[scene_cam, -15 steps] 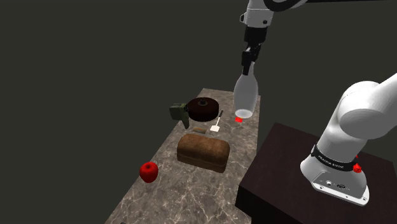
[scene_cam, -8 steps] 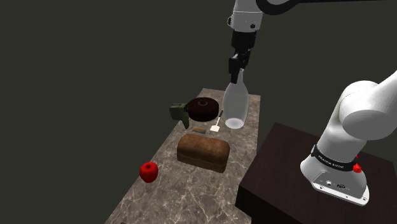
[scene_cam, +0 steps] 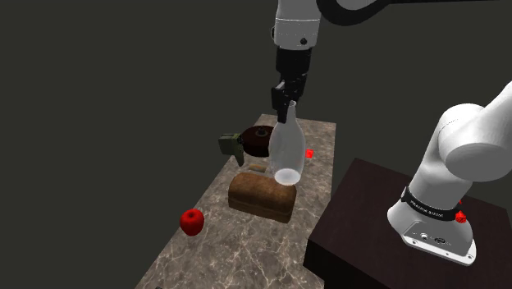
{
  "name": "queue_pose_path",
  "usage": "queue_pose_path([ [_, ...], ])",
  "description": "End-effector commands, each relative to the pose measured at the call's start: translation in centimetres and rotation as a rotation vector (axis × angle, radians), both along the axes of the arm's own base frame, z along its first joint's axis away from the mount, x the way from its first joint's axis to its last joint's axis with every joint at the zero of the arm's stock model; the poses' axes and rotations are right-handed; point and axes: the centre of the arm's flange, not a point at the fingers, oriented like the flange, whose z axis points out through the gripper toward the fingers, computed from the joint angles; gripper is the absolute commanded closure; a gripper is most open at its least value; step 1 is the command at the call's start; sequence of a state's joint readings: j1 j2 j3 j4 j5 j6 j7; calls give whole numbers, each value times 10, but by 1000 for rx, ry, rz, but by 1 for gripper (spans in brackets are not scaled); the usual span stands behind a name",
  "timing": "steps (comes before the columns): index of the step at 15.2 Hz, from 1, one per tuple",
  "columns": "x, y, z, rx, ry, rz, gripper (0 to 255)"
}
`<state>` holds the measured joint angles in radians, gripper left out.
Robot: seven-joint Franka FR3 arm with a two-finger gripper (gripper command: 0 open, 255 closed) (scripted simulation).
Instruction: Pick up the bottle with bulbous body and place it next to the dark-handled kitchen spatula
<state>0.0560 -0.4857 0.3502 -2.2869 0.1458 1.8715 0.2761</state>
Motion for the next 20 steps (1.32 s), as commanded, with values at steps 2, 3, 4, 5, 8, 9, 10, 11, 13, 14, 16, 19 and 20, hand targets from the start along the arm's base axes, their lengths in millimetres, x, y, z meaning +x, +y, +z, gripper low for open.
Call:
queue_pose_path([
  [2,1,38,2,1,0,-2,255],
  [3,1,51,2,1,0,-2,255],
  [4,2,65,2,1,0,-2,255],
  [5,2,78,2,1,0,-2,255],
  [8,2,117,2,1,0,-2,255],
  [9,3,131,2,1,0,-2,255],
  [10,3,144,2,1,0,-2,255],
  [11,3,157,2,1,0,-2,255],
  [13,3,183,2,1,0,-2,255],
  [14,4,197,3,1,0,-2,255],
  [16,4,223,3,1,0,-2,255],
  [19,4,252,-3,1,0,-2,255],
  [20,4,252,-8,1,0,-2,255],
])
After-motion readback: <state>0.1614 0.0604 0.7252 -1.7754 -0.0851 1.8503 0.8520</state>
